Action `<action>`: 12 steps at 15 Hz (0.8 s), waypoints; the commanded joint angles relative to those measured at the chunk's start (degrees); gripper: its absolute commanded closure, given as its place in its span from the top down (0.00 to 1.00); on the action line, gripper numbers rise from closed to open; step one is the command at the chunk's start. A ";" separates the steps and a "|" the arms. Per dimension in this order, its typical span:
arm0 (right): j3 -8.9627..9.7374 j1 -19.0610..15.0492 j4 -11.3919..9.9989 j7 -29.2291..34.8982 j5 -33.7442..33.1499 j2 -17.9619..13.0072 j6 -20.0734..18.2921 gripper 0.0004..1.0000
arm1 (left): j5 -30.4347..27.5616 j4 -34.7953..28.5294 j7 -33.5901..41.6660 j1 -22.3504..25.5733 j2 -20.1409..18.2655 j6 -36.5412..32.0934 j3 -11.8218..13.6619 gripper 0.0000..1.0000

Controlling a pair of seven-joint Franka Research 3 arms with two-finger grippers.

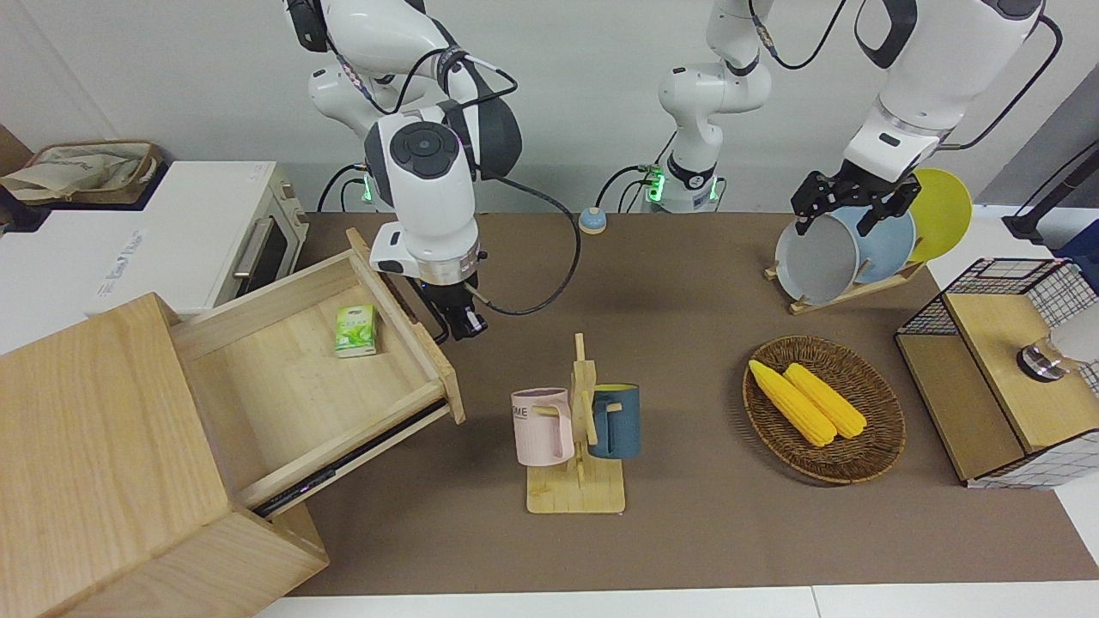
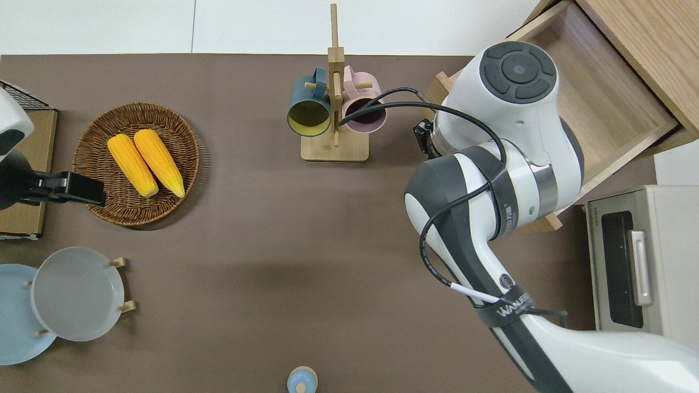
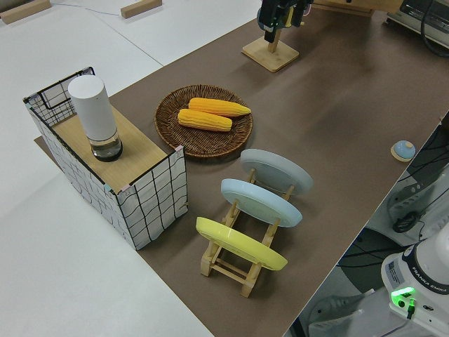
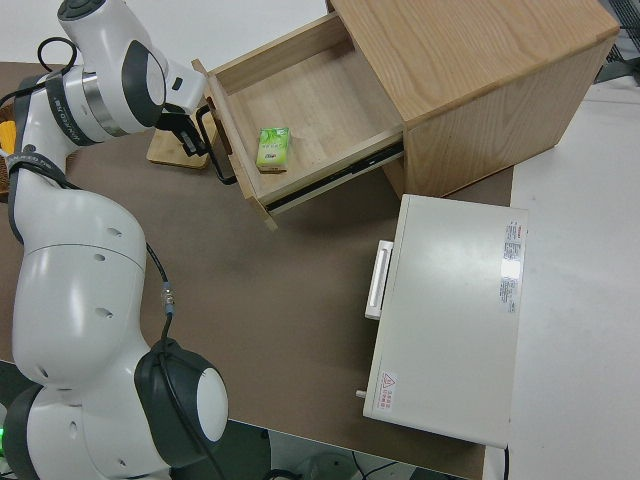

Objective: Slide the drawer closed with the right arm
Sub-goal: 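Push the drawer front away from the robot with the right arm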

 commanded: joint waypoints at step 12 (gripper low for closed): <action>0.69 -8.70 0.21 -8.26 -0.19 1.74 4.63 0.00 | 1.02 0.58 -0.60 -0.39 -0.25 -1.03 0.02 0.99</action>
